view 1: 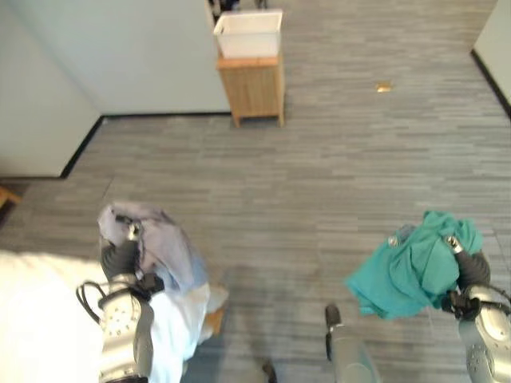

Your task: Pick up bed clothes into laundry basket.

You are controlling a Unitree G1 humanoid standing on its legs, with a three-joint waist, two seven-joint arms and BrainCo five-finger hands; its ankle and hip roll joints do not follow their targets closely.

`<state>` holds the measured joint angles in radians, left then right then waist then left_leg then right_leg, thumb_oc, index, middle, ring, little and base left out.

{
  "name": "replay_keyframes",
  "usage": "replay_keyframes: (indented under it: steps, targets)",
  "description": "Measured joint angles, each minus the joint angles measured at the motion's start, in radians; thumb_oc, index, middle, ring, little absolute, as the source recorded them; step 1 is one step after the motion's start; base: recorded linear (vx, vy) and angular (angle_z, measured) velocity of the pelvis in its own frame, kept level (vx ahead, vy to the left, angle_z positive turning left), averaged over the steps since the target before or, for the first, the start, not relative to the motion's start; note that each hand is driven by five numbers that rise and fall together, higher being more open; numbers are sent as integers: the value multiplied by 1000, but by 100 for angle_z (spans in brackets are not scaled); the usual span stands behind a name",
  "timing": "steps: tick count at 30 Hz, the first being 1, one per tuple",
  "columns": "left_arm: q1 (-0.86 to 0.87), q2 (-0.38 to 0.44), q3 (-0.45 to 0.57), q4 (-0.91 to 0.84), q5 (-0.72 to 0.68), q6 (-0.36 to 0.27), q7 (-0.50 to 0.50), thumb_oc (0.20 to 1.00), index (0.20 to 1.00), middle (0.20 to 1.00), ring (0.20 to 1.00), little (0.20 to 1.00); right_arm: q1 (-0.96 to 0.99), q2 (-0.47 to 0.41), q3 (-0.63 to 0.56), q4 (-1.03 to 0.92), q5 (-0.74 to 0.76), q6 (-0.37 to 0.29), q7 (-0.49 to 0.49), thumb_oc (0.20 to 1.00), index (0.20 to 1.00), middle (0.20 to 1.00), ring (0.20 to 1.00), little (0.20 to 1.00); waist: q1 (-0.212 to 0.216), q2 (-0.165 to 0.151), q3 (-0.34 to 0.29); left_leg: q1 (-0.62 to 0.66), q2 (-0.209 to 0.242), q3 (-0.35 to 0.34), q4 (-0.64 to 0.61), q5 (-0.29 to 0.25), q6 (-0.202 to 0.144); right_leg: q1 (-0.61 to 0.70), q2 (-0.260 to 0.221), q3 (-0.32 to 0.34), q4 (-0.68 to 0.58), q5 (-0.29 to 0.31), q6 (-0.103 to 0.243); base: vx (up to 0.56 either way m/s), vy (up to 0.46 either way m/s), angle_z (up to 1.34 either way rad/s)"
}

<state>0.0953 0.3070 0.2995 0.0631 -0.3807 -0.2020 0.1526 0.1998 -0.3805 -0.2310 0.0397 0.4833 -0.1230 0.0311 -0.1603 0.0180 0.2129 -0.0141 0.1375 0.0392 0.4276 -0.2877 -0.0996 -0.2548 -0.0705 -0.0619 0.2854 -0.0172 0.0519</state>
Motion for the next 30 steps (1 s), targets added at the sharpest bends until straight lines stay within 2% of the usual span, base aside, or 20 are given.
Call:
replay_keyframes:
  steps: [1,2,3,4,5,8,9,10,12,13,14,16,18,20,21,22,23,24,26,30]
  targets:
    - [-5,-4,-2,4,-9,-4,5,200,200,200,200,200,-16,-6,4,18,5,1,2,200,200,200,200,200,25,-9,-2,-55,20,-17,132,46,-34,24,32,-21,10,-52,-24,801,-778,-12]
    - [-6,9,-19,9,-12,-5,7,200,200,200,200,200,-37,-4,10,35,35,-14,-7,200,200,200,200,200,76,-71,-5,-161,44,-56,364,287,16,95,51,-29,-15,-78,-77,406,-343,-20]
    - [-1,11,-26,9,-12,-2,7,200,200,200,200,200,-34,-2,6,31,39,-19,-7,200,200,200,200,200,88,-92,-15,-161,42,-52,389,308,37,113,53,-26,-34,-70,-88,599,-270,1]
    - [-21,1,-50,10,-13,-2,1,200,200,200,200,200,-40,-5,-23,28,45,-28,-26,200,200,200,200,200,121,-125,3,-207,27,-6,450,289,29,187,57,-21,-92,-81,-121,467,-107,17]
    - [-11,-1,-58,5,-27,-2,-2,200,200,200,200,200,-55,-5,-28,24,47,-29,-34,200,200,200,200,200,144,-130,8,-233,5,44,418,282,26,232,58,-23,-142,-74,-109,483,-108,31]
    - [-7,6,-47,10,-83,-3,1,200,200,200,200,200,-121,-18,12,13,67,-29,-40,200,200,200,200,200,153,-112,11,-259,-53,96,89,263,40,300,92,-46,-209,-43,-110,506,10,9]
    - [-8,12,-46,12,-86,-3,-1,200,200,200,200,200,-117,-23,35,2,67,-29,-38,200,200,200,200,200,150,-112,7,-251,-75,98,-35,264,41,337,100,-33,-256,-81,-76,550,7,7]
    - [-13,10,-49,12,-87,-4,-1,200,200,200,200,200,-116,-33,45,-2,66,-29,-33,200,200,200,200,200,149,-106,8,-230,-93,86,-145,272,46,354,111,-42,-272,-41,-105,817,0,-6]
    - [-3,2,-43,17,-87,-7,0,200,200,200,200,200,-149,-47,90,29,63,-23,-16,200,200,200,200,200,207,-82,8,-221,-177,-11,-380,294,79,399,134,21,-305,-121,-38,546,-24,-56]
    - [-4,-15,-36,24,-88,-7,0,200,200,200,200,200,-163,-46,91,50,62,-20,-10,200,200,200,200,200,215,-67,8,-225,-187,-21,-413,306,93,406,142,18,-295,-128,-23,515,7,-92]
    - [3,-25,-26,24,-87,-7,3,200,200,200,200,200,-170,-46,99,67,62,-7,-1,200,200,200,200,200,251,-50,7,-241,-219,-11,-424,328,122,448,166,42,-302,-115,-84,680,42,-73]
    - [27,-21,-12,21,-84,-7,4,200,200,200,200,200,-137,-44,105,43,60,3,14,200,200,200,200,200,254,-55,3,-242,-248,82,-342,351,167,527,178,53,-316,-134,-74,560,86,-49]
    - [53,-23,0,23,-80,-7,9,200,200,200,200,200,-112,-45,124,33,32,11,27,200,200,200,200,200,250,-71,-26,-208,-274,118,-308,364,191,548,190,76,-275,-150,-51,438,64,-56]
    - [57,-19,-4,25,-79,-7,20,200,200,200,200,200,-77,-49,135,8,19,16,36,200,200,200,200,200,241,-23,-53,-129,-226,89,-385,398,269,512,266,59,-77,-197,7,244,54,-39]
    - [43,-1,3,45,-79,-6,22,200,200,200,200,200,-75,-11,147,17,18,26,34,200,200,200,200,200,242,-68,-49,-92,-236,97,-401,391,274,463,238,53,72,-236,35,399,147,-64]
    - [42,-6,2,49,-80,-2,35,200,200,200,200,200,-54,-3,174,-11,14,31,46,200,200,200,200,200,254,-86,-56,-44,-239,60,-436,371,289,320,191,31,361,-248,44,563,196,-39]
    - [33,-7,-10,49,-80,4,41,200,200,200,200,200,-45,-3,168,-47,-3,27,49,200,200,200,200,200,212,-83,-37,-4,-240,37,-426,335,283,221,127,-6,571,-232,47,562,163,-5]
    - [21,-7,-32,50,-78,12,39,200,200,200,200,200,-34,-4,160,-59,-7,28,44,200,200,200,200,200,176,-71,-32,32,-237,12,-434,326,284,161,72,-24,634,-232,50,422,66,47]
    - [-1,13,-46,47,-75,11,36,200,200,200,200,200,-37,-1,160,-62,-14,28,42,200,200,200,200,200,161,-53,-24,90,-224,2,-443,312,268,54,-2,0,636,-233,50,389,-34,27]
    - [-55,26,-46,37,-76,8,23,200,200,200,200,200,-37,-5,160,-55,-14,31,45,200,200,200,200,200,130,-29,-7,165,-214,-83,-442,238,208,-47,-83,1,257,-151,55,534,-174,51]
